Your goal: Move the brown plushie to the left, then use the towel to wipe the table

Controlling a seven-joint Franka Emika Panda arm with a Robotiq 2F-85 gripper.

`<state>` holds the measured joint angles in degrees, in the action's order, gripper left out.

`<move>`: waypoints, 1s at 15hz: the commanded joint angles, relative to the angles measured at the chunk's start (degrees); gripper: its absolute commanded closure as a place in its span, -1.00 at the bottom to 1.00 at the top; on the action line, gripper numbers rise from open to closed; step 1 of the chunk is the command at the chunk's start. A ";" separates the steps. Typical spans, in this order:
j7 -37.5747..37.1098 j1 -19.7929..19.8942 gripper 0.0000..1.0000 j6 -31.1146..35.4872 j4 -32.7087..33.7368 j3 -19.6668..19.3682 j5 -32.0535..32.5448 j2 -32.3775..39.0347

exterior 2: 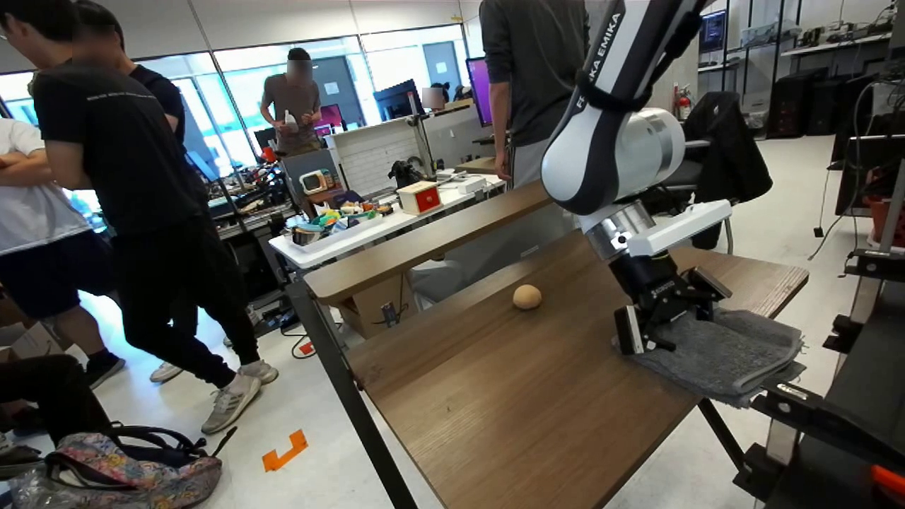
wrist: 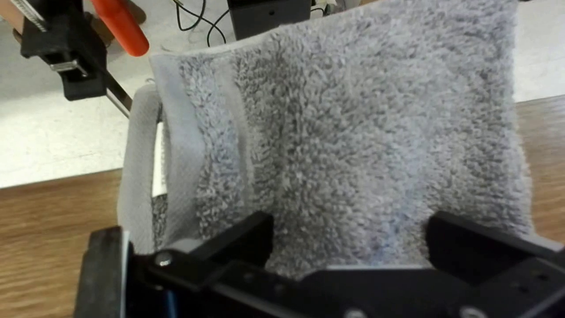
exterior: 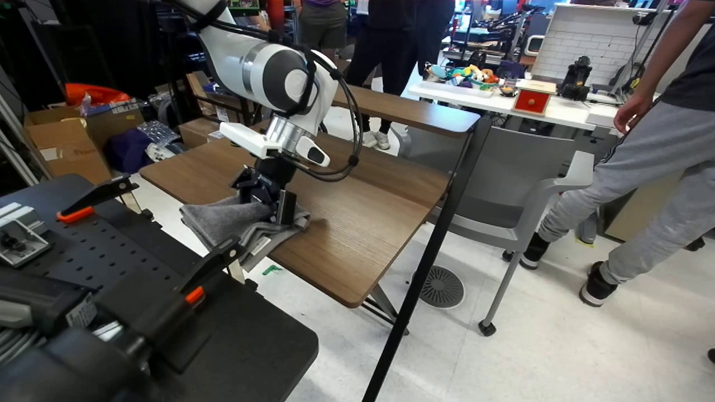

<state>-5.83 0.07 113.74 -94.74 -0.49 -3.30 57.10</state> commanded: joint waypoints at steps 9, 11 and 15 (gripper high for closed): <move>0.21 -7.91 -1.00 23.54 1.72 -1.28 9.57 4.33; 0.35 -6.77 -1.00 15.63 1.11 -0.51 8.21 -0.49; -0.40 -6.88 -1.00 19.58 0.47 -1.13 8.55 -0.94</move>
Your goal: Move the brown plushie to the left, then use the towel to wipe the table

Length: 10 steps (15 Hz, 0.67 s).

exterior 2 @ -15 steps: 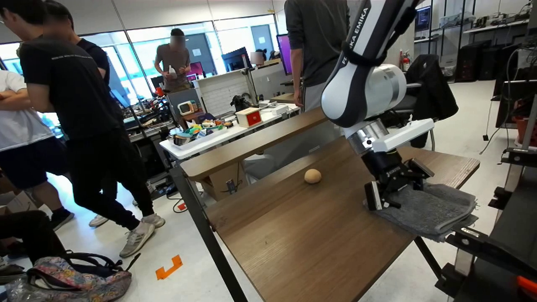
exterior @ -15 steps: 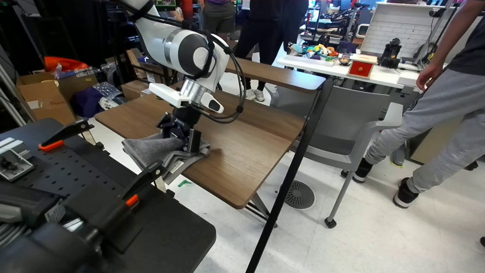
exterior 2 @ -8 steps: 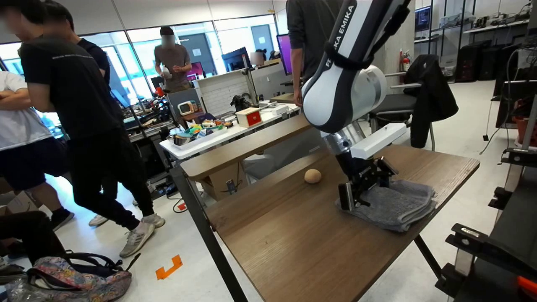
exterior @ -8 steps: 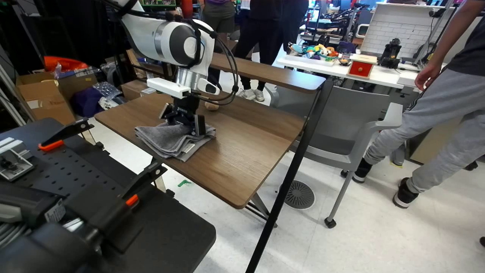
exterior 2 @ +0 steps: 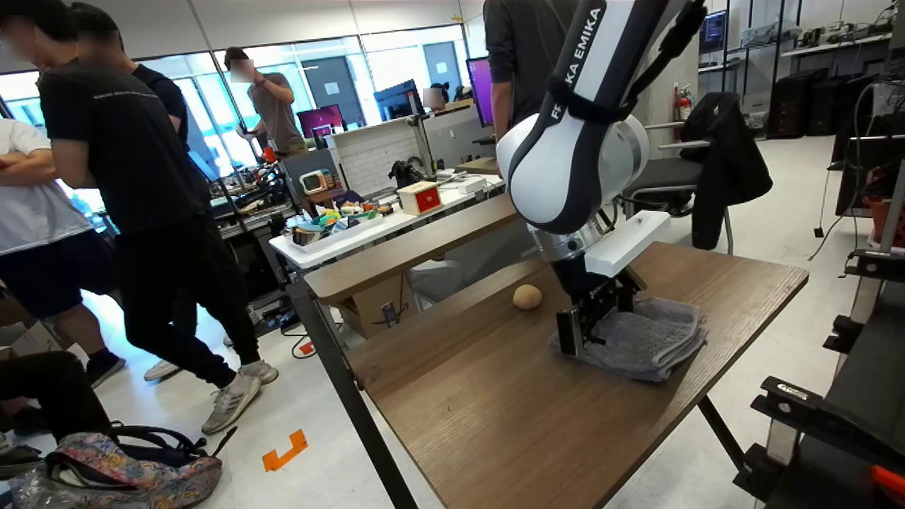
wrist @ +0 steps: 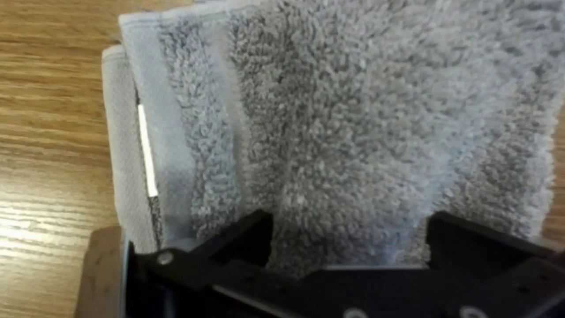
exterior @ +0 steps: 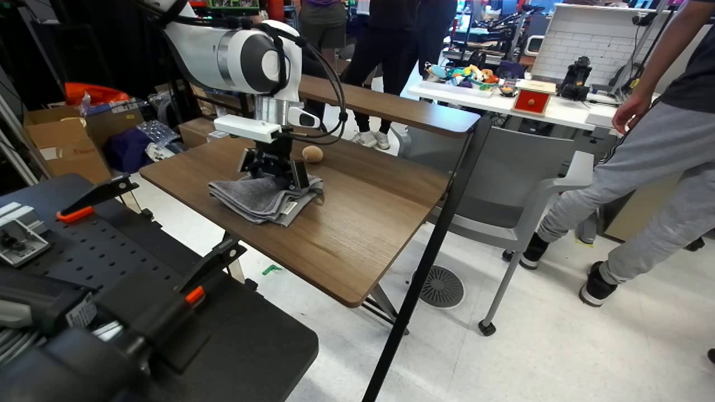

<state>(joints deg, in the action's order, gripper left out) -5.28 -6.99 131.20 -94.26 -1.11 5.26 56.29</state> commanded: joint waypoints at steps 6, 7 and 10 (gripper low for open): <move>1.25 2.10 -1.00 5.50 1.38 3.35 -3.41 2.26; 2.03 2.41 -1.00 5.78 1.42 4.65 -4.19 2.94; 3.62 1.72 -1.00 5.96 2.38 7.65 -5.60 4.81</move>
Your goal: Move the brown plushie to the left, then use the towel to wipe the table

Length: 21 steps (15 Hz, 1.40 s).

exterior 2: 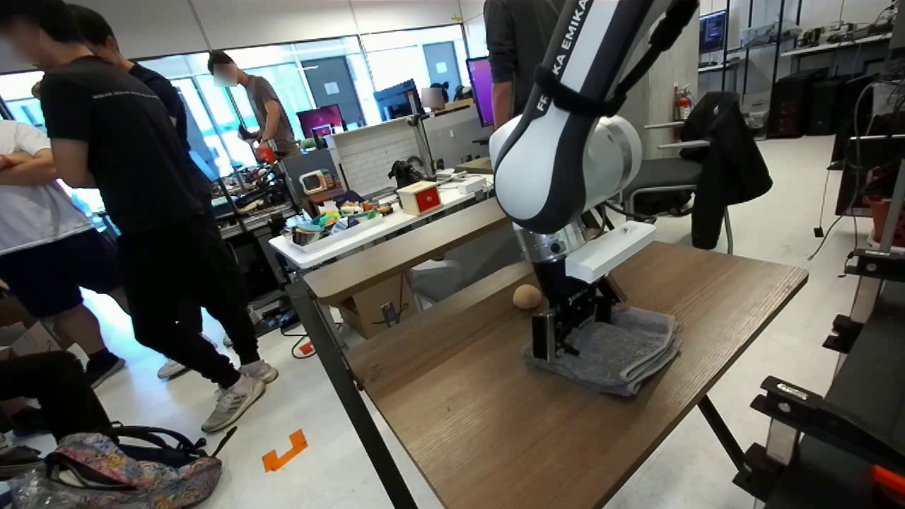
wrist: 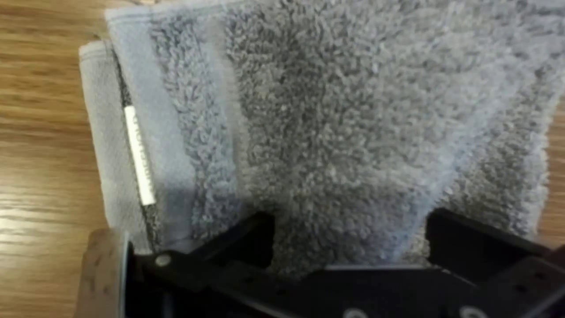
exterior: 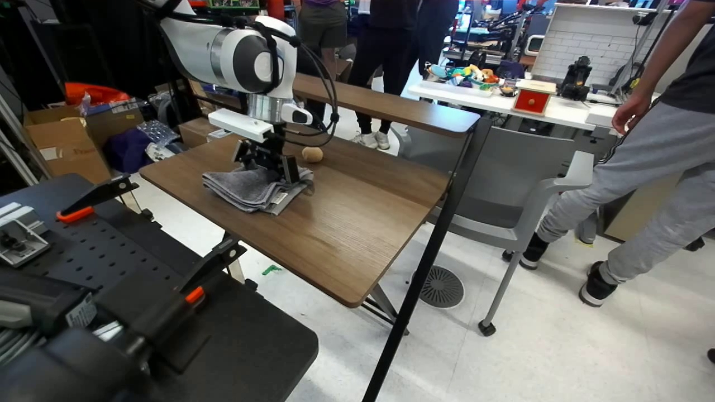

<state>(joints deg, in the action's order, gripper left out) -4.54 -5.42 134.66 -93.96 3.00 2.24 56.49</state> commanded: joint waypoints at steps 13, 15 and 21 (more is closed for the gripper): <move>9.38 -2.07 -1.00 0.07 23.28 9.03 -4.80 15.41; 11.83 -0.46 -1.00 -1.30 26.87 10.32 -6.89 16.72; 19.53 4.19 -1.00 -6.98 35.80 14.97 -13.11 20.54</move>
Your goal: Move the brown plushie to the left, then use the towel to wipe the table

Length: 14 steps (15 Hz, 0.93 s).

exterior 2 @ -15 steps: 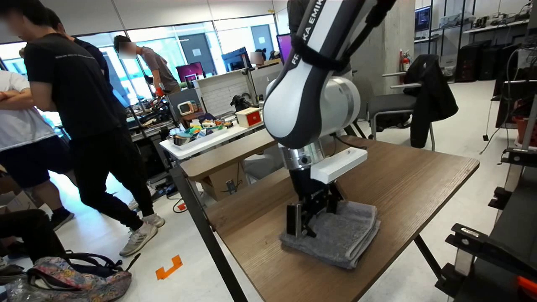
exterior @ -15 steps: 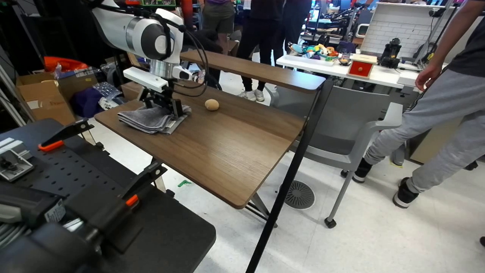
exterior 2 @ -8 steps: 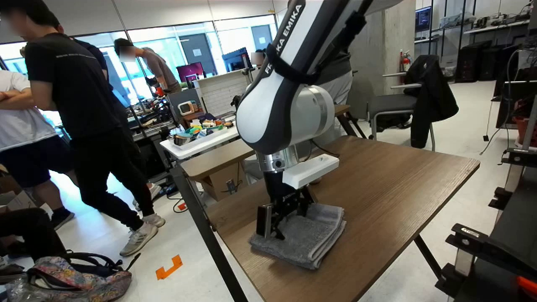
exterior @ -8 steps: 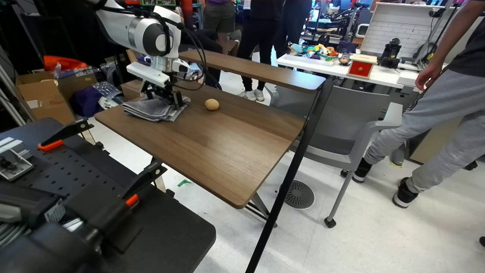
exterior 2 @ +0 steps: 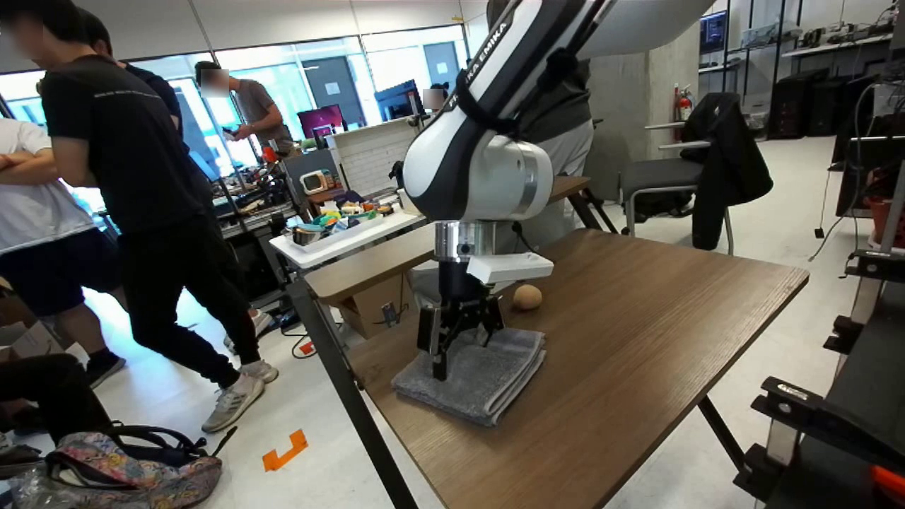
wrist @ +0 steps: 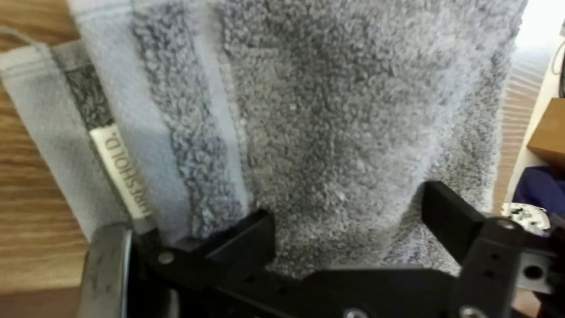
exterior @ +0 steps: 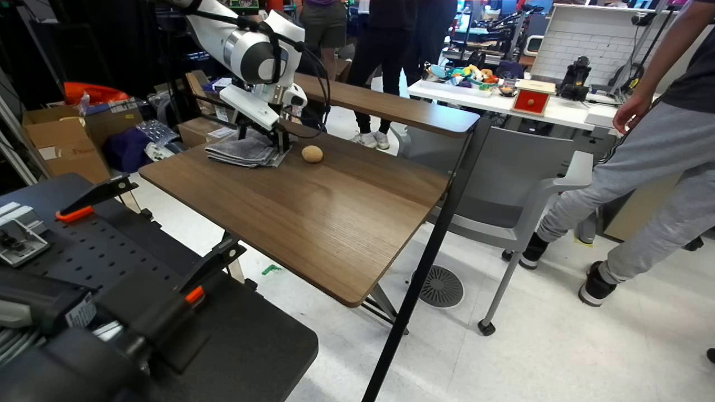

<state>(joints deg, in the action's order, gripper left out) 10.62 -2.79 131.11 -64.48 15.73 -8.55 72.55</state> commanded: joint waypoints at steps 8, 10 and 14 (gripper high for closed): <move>8.07 6.86 -1.00 -21.88 -13.87 2.09 -0.28 -8.49; 8.72 8.28 -1.00 -24.91 -19.00 1.66 0.13 -12.03; 4.55 8.19 -1.00 -23.08 -19.82 -5.42 -1.37 -12.97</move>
<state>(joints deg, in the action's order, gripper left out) 17.91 5.09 106.59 -82.10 15.05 -9.31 61.69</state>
